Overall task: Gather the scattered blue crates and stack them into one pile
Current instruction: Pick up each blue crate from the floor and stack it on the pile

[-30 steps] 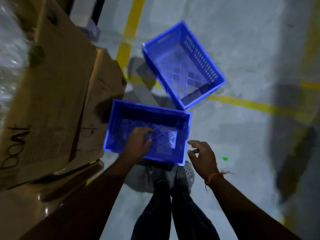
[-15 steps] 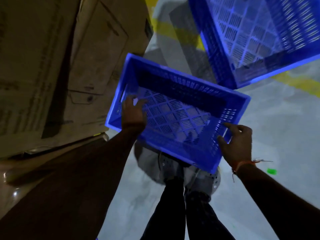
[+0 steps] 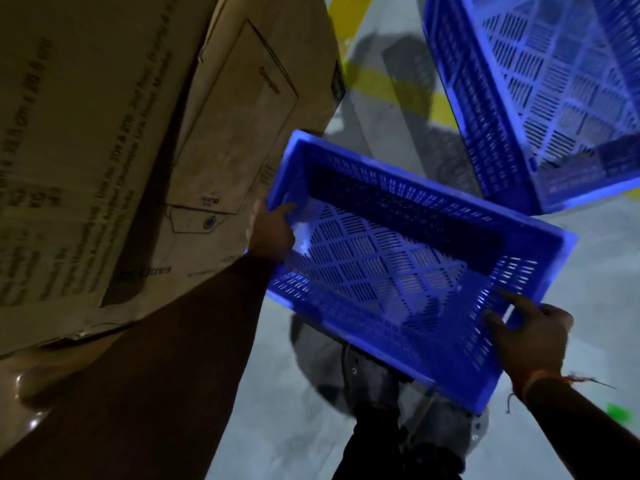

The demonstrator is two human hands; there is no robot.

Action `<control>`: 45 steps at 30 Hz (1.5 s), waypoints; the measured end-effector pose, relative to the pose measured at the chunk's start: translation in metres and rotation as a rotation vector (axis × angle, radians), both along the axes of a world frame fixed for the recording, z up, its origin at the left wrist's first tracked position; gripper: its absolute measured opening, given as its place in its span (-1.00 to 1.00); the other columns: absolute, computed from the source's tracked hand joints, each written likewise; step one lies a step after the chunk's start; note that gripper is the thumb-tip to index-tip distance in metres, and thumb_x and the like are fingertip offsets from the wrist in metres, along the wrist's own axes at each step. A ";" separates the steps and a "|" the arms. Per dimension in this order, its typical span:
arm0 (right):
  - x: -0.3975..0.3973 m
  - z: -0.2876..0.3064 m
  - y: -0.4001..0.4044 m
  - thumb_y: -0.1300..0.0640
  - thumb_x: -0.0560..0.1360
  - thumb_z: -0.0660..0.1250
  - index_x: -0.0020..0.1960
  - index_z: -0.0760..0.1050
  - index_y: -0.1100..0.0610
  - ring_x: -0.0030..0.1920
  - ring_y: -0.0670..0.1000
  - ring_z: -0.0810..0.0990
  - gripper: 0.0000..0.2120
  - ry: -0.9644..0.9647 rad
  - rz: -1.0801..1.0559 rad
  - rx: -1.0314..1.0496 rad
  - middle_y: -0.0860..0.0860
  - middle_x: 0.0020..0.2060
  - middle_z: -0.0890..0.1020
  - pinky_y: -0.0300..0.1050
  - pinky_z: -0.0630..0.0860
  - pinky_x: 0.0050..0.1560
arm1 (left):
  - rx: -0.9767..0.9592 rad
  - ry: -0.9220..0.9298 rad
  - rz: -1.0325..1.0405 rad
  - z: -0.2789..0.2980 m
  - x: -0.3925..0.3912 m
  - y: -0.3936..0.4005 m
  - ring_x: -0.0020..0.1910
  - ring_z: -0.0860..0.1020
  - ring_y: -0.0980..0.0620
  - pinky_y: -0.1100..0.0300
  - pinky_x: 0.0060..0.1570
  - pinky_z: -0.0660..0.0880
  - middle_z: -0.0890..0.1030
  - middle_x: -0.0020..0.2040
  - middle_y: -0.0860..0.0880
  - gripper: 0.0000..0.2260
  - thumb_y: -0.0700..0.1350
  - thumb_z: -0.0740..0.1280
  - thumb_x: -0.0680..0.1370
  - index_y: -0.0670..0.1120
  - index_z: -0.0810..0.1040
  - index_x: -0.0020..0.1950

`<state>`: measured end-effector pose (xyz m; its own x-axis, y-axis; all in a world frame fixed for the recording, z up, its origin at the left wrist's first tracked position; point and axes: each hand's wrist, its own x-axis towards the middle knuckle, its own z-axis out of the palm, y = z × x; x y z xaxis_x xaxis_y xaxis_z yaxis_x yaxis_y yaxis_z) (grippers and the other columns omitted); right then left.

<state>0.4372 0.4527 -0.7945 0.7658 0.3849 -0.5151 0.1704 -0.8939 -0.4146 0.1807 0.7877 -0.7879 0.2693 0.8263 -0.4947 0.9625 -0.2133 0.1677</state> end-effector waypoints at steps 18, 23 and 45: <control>0.031 0.065 -0.033 0.27 0.30 0.32 0.09 0.62 -0.11 -0.09 0.16 0.65 -0.56 0.058 -0.011 0.039 0.06 -0.10 0.69 0.04 0.58 0.01 | -0.013 -0.320 -0.134 0.071 -0.016 -0.016 0.03 0.65 -0.14 0.10 -0.01 0.51 0.68 0.09 -0.19 -0.59 -0.20 0.19 0.39 -0.06 0.65 0.17; 0.041 0.147 -0.051 0.23 0.29 0.25 0.07 0.66 -0.01 0.07 0.15 0.63 -0.58 0.023 0.016 0.035 0.09 0.02 0.70 -0.01 0.50 0.16 | -0.020 -0.262 -0.093 0.139 -0.019 -0.046 0.07 0.64 -0.16 0.14 0.08 0.52 0.68 0.13 -0.17 -0.62 -0.19 0.20 0.46 -0.04 0.64 0.21; 0.060 0.481 -0.186 0.30 0.43 0.30 -0.02 0.66 -0.07 0.08 0.05 0.66 -0.68 -0.105 -0.173 0.275 -0.01 -0.01 0.72 0.00 0.53 0.22 | -0.024 -0.412 -0.076 0.508 0.020 -0.157 0.08 0.64 -0.10 0.21 -0.04 0.42 0.69 0.09 -0.12 -0.64 -0.36 0.25 0.51 0.01 0.66 0.13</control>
<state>0.4967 0.2662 -0.3133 0.8751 0.3586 -0.3249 0.0808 -0.7704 -0.6325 0.2005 0.6306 -0.2803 0.5087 0.7857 -0.3520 0.7955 -0.2726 0.5412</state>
